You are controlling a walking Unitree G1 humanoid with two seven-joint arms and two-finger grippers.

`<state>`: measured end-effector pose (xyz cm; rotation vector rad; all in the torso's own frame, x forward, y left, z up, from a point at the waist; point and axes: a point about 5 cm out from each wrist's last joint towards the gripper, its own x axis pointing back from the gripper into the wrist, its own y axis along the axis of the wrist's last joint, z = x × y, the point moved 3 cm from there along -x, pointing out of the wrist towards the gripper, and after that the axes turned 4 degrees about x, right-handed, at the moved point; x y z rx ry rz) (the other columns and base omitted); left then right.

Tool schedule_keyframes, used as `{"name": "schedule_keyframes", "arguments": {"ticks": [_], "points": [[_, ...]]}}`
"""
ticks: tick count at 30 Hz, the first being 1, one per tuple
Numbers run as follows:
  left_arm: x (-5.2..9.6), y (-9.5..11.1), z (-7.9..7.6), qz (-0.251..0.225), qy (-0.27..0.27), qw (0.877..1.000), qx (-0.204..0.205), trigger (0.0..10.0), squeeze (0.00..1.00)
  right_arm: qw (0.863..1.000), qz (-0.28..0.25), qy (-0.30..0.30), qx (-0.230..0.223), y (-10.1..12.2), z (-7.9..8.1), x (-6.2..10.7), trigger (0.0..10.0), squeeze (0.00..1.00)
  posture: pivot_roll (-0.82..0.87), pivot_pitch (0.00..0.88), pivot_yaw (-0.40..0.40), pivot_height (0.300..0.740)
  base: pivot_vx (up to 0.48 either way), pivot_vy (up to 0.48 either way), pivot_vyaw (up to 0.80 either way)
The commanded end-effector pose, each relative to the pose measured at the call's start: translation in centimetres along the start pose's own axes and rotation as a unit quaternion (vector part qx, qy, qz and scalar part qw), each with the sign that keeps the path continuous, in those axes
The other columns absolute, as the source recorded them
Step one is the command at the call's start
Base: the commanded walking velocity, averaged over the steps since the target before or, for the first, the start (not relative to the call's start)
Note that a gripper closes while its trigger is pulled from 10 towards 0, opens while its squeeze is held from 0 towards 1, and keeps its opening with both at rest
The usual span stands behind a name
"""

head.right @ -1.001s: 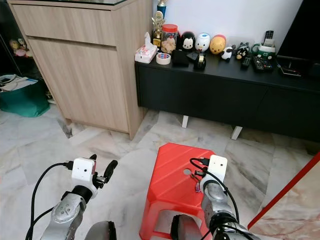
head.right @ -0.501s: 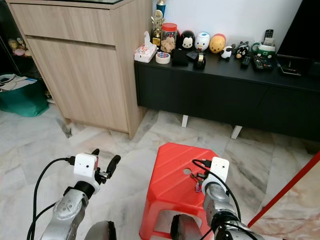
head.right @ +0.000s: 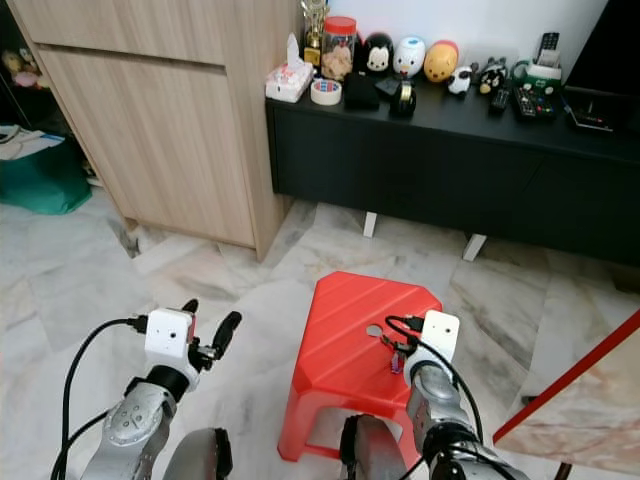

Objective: Hang keys on a hook

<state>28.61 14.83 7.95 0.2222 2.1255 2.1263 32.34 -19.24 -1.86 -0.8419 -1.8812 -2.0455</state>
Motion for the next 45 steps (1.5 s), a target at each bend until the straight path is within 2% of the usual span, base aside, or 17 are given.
{"name": "schedule_keyframes", "arguments": {"ticks": [1, 2, 3, 16, 17, 22, 40, 45], "points": [[0.2, 0.1, -0.3, 0.001, -0.002, 1.0, 0.001, 10.0, 0.0, 1.0, -0.003, -0.008, -0.003, 0.4, -0.4, -0.1, 10.0, 0.62, 0.08, 0.161, -0.084, 0.587, 0.0, 0.0, 0.0], [0.3, 0.1, -0.3, 0.001, -0.002, 1.0, 0.001, 10.0, 0.0, 1.0, -0.003, -0.008, -0.002, 0.4, -0.4, -0.1, 10.0, 0.06, 0.08, 0.164, -0.085, 0.587, 0.0, 0.0, 0.0], [0.4, 0.1, -0.3, 0.001, -0.001, 1.0, 0.001, 10.0, 0.0, 1.0, -0.004, -0.008, -0.001, 0.4, -0.4, -0.1, 10.0, 0.0, 0.08, 0.17, -0.088, 0.587, 0.0, 0.0, 0.0], [2.0, -0.3, -0.5, 0.017, 0.009, 1.0, 0.005, 10.0, 0.0, 1.0, 0.026, -0.005, -0.018, -0.6, -0.6, 0.0, 10.0, 0.0, 0.09, 0.198, -0.097, 0.587, 0.0, 0.0, 0.0], [2.1, -0.3, -0.5, 0.018, 0.009, 1.0, 0.005, 10.0, 0.0, 0.999, 0.024, 0.008, -0.03, -0.5, -0.3, -0.1, 0.0, 0.0, 0.09, 0.199, -0.097, 0.587, 0.0, 0.0, 0.0], [2.2, -0.3, -0.5, 0.021, 0.011, 1.0, 0.004, 10.0, 0.0, 0.999, 0.022, 0.018, -0.025, -0.2, 0.2, -0.1, 0.0, 0.0, 0.09, 0.199, -0.095, 0.587, 0.0, 0.0, 0.0], [2.0, -0.4, -0.2, 0.025, 0.017, 1.0, -0.001, 10.0, 0.0, 0.999, 0.03, 0.022, -0.024, -0.9, 0.5, 0.1, 0.0, 0.0, 0.09, 0.186, -0.099, 0.587, 0.0, 0.0, 0.0], [1.4, -0.5, 0.1, 0.024, 0.02, 1.0, -0.004, 10.0, 0.0, 0.999, 0.01, 0.031, -0.022, 0.2, 1.1, -0.1, 0.0, 0.0, 0.09, 0.161, -0.101, 0.587, 0.0, 0.0, 0.0]]}}
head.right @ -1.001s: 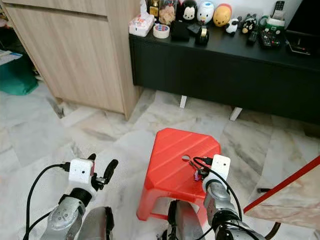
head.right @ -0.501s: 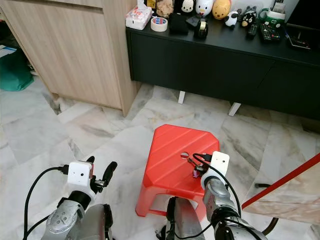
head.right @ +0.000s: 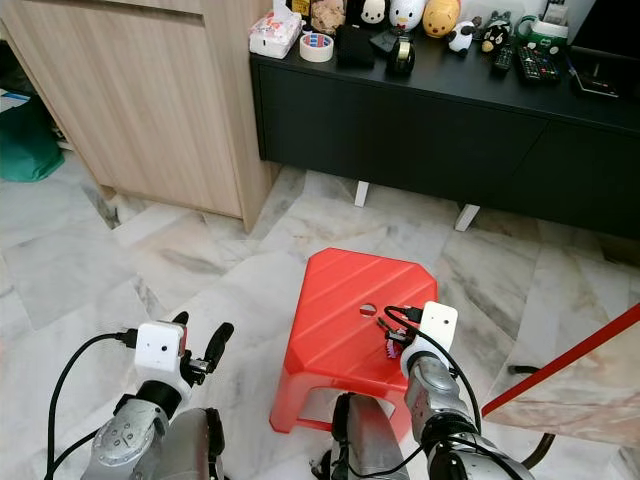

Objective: Hang keys on a hook

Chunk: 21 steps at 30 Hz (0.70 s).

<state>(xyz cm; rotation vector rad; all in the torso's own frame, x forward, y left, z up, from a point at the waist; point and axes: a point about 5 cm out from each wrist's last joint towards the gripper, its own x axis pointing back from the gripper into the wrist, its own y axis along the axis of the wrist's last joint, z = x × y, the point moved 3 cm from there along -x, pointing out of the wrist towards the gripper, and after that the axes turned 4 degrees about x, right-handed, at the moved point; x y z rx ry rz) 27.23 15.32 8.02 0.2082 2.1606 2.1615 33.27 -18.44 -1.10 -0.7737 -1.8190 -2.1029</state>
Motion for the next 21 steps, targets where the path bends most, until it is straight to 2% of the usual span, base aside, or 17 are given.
{"name": "schedule_keyframes", "arguments": {"ticks": [1, 5, 6, 10, 15, 18, 21], "points": [[0.0, -0.6, -0.1, 0.01, -0.001, 1.0, -0.005, 10.0, 0.0, 1.0, 0.016, 0.001, 0.0, -0.8, 0.1, 0.1, 0.0, 0.0, 0.09, 0.161, -0.101, 0.587, 0.0, 0.0, 0.0], [-0.7, -0.2, 0.0, 0.002, 0.001, 1.0, -0.01, 10.0, 0.0, 0.999, -0.028, 0.023, 0.006, 1.2, 1.2, -0.1, 0.0, 0.0, 0.09, 0.126, -0.102, 0.587, 0.0, 0.0, 0.0], [-1.4, 0.1, 0.2, -0.005, 0.004, 1.0, -0.012, 10.0, 0.0, 0.998, -0.054, 0.039, 0.009, 2.4, 1.9, -0.1, 0.0, 0.0, 0.08, 0.093, -0.103, 0.587, 0.0, 0.0, 0.0], [-1.9, 0.2, 0.3, -0.008, 0.005, 1.0, -0.013, 10.0, 0.0, 0.996, -0.068, 0.049, 0.014, 3.0, 2.3, 0.0, 0.0, 0.0, 0.08, 0.076, -0.103, 0.587, 0.0, 0.0, 0.0], [-3.0, 0.4, 0.4, -0.018, 0.008, 1.0, -0.013, 10.0, 0.0, 0.99, -0.113, 0.08, 0.025, 4.5, 2.5, 0.3, 0.0, 0.0, 0.07, 0.0, -0.106, 0.587, 0.0, 0.0, 0.0], [-3.3, 0.5, 0.4, -0.023, 0.008, 1.0, -0.014, 10.0, 0.0, 0.988, -0.122, 0.092, 0.028, 4.8, 2.4, 0.4, 0.0, 0.0, 0.07, 0.0, -0.107, 0.587, 0.0, 0.0, 0.0], [-3.6, 0.7, 0.6, -0.028, 0.008, 0.999, -0.017, 10.0, 0.0, 0.984, -0.128, 0.112, 0.053, 5.2, 2.6, 0.6, 0.0, 0.0, 0.06, 0.0, -0.104, 0.587, 0.0, 0.0, 0.0]]}}
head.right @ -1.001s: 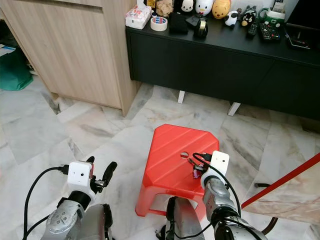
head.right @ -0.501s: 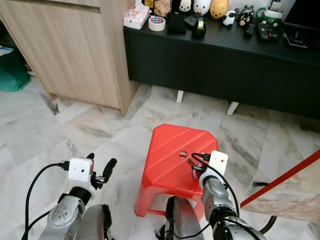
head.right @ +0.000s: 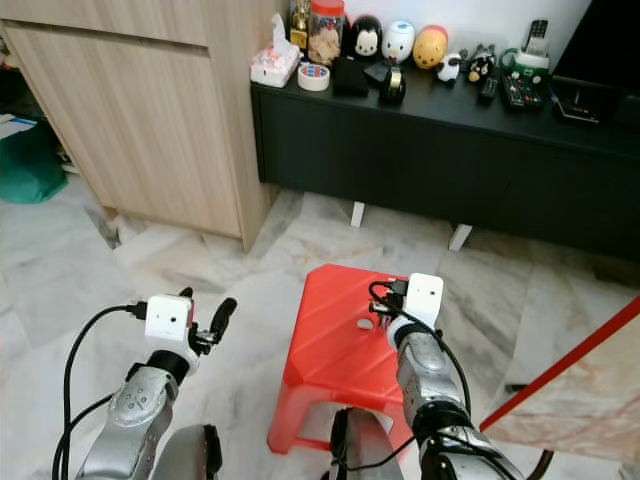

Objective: Hang keys on a hook

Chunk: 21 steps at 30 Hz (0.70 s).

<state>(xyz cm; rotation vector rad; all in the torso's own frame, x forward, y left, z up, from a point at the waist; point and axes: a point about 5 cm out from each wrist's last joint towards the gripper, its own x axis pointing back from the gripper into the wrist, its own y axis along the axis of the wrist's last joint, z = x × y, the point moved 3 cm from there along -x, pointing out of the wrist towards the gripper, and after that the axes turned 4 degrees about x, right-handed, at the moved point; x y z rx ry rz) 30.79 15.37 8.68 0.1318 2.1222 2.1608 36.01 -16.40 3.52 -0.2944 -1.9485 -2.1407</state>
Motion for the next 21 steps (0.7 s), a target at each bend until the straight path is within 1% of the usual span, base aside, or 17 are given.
{"name": "schedule_keyframes", "arguments": {"ticks": [1, 4, 6, 7, 9, 10, 12, 15, 21], "points": [[-0.3, -0.1, 0.2, 0.0, 0.001, 1.0, -0.007, 10.0, 0.0, 1.0, -0.002, 0.011, 0.014, 0.5, -0.3, 0.0, 0.0, 0.0, 0.06, 0.0, -0.102, 0.587, 0.0, 0.0, 0.0], [-0.5, -0.1, 0.4, -0.003, 0.001, 1.0, -0.009, 10.0, 0.0, 0.999, 0.001, 0.04, 0.034, 0.9, 0.1, 0.0, 0.0, 0.0, 0.06, 0.0, -0.1, 0.587, 0.0, 0.0, 0.0], [-0.7, 0.1, 0.4, -0.006, -0.003, 1.0, -0.011, 10.0, 0.0, 0.995, 0.0, 0.076, 0.059, 1.4, 0.9, 0.1, 0.0, 0.0, 0.06, 0.0, -0.096, 0.587, 0.0, 0.0, 0.0], [-0.8, 0.2, 0.5, -0.009, -0.007, 1.0, -0.012, 10.0, 0.0, 0.993, -0.004, 0.093, 0.072, 1.9, 1.2, 0.2, 10.0, 0.0, 0.05, 0.0, -0.09, 0.587, 0.0, 0.0, 0.0], [-1.0, 0.3, 0.5, -0.01, -0.011, 1.0, -0.013, 10.0, 0.0, 0.993, -0.008, 0.096, 0.067, 2.3, 1.3, 0.1, 10.0, 0.0, 0.05, 0.0, -0.087, 0.587, 0.0, 0.0, 0.0], [-1.1, 0.3, 0.5, -0.011, -0.014, 1.0, -0.015, 10.0, 0.0, 0.993, -0.013, 0.1, 0.057, 2.6, 1.3, 0.1, 10.0, 0.0, 0.05, 0.0, -0.085, 0.587, 0.0, 0.0, 0.0], [-1.2, 0.4, 0.6, -0.012, -0.017, 1.0, -0.016, 10.0, 0.0, 0.994, -0.011, 0.098, 0.054, 2.7, 1.3, 0.0, 10.0, 0.0, 0.05, 0.0, -0.082, 0.587, 0.0, 0.0, 0.0], [-1.3, 0.5, 0.5, -0.015, -0.02, 1.0, -0.016, 10.0, 0.0, 0.994, -0.003, 0.09, 0.054, 2.6, 1.2, 0.0, 10.0, 0.0, 0.05, 0.0, -0.079, 0.602, 0.0, 0.0, 0.0], [-1.6, 0.5, 0.4, -0.016, -0.032, 0.999, -0.02, 10.0, 0.0, 0.991, 0.003, 0.121, 0.059, 3.0, 2.6, 0.1, 10.0, 0.0, 0.05, 0.0, -0.064, 0.642, 0.0, 0.0, 0.0]]}}
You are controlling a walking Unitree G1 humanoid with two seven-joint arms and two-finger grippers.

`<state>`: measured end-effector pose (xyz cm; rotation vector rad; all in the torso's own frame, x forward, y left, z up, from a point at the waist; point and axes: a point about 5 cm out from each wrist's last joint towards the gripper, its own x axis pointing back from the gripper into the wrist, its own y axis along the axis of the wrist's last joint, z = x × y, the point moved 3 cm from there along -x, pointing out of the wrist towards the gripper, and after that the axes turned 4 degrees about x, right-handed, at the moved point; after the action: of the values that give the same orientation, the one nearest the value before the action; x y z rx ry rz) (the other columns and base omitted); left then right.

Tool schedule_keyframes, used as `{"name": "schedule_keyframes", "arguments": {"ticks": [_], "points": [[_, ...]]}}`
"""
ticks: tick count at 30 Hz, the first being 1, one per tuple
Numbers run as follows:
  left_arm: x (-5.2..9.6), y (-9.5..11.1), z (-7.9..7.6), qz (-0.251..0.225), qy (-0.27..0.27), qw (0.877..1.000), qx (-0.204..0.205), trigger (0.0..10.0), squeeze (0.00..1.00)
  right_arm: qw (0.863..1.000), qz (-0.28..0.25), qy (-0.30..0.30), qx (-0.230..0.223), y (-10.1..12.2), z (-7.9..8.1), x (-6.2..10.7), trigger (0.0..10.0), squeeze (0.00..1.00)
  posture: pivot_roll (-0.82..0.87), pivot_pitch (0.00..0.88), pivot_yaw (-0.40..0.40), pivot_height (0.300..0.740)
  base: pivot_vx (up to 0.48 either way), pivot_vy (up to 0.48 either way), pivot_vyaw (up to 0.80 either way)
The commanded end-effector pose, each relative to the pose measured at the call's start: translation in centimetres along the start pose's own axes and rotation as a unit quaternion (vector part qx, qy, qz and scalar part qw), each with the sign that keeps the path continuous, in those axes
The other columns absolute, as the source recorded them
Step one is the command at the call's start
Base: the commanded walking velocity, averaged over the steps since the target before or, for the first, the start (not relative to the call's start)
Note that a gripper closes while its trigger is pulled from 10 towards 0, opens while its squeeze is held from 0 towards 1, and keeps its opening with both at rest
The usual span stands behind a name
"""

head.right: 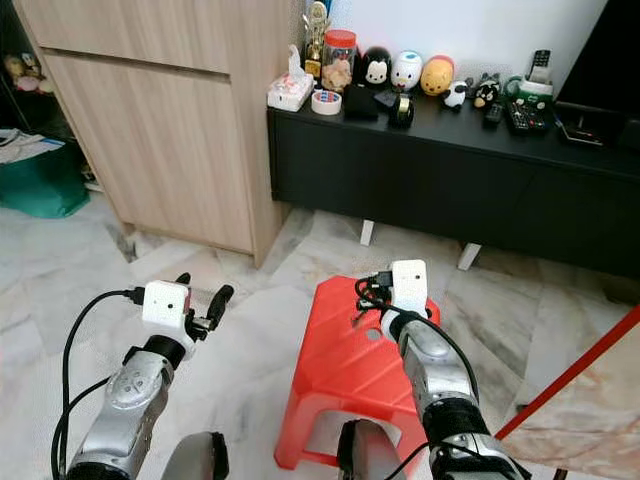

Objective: Hang keys on a hook

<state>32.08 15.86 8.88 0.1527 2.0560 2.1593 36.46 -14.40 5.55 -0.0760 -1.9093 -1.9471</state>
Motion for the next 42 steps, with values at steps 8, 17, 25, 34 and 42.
{"name": "schedule_keyframes", "arguments": {"ticks": [8, 17, 25, 34, 42], "points": [[-0.6, 0.2, -0.7, -0.004, -0.027, 1.0, -0.002, 10.0, 0.0, 0.999, -0.019, 0.036, 0.024, 2.2, 0.8, 0.0, 10.0, 0.0, 0.05, 0.0, -0.059, 0.697, 0.0, 0.0, 0.0], [-0.2, -0.2, -1.8, 0.017, -0.096, 0.995, -0.028, 10.0, 0.0, 0.995, -0.011, 0.078, 0.066, 2.9, 1.4, 0.2, 10.0, 0.0, 0.06, 0.0, -0.063, 0.74, 0.0, 0.0, 0.0], [0.2, -0.4, -2.3, 0.039, -0.163, 0.984, -0.058, 10.0, 0.0, 0.982, 0.009, 0.13, 0.136, 3.4, 1.8, 0.6, 10.0, 0.0, 0.06, 0.0, -0.07, 0.74, 0.0, 0.0, 0.0], [0.3, -0.1, -3.3, 0.049, -0.22, 0.971, -0.086, 10.0, 0.0, 0.954, 0.001, 0.214, 0.211, 5.0, 3.2, 1.4, 10.0, 0.0, 0.06, 0.0, -0.075, 0.74, 0.0, 0.0, 0.0], [0.2, 0.4, -3.9, 0.047, -0.242, 0.964, -0.096, 10.0, 0.0, 0.924, -0.012, 0.279, 0.262, 6.0, 4.8, 2.6, 10.0, 0.0, 0.06, 0.0, -0.076, 0.74, 0.0, 0.0, 0.0]]}}
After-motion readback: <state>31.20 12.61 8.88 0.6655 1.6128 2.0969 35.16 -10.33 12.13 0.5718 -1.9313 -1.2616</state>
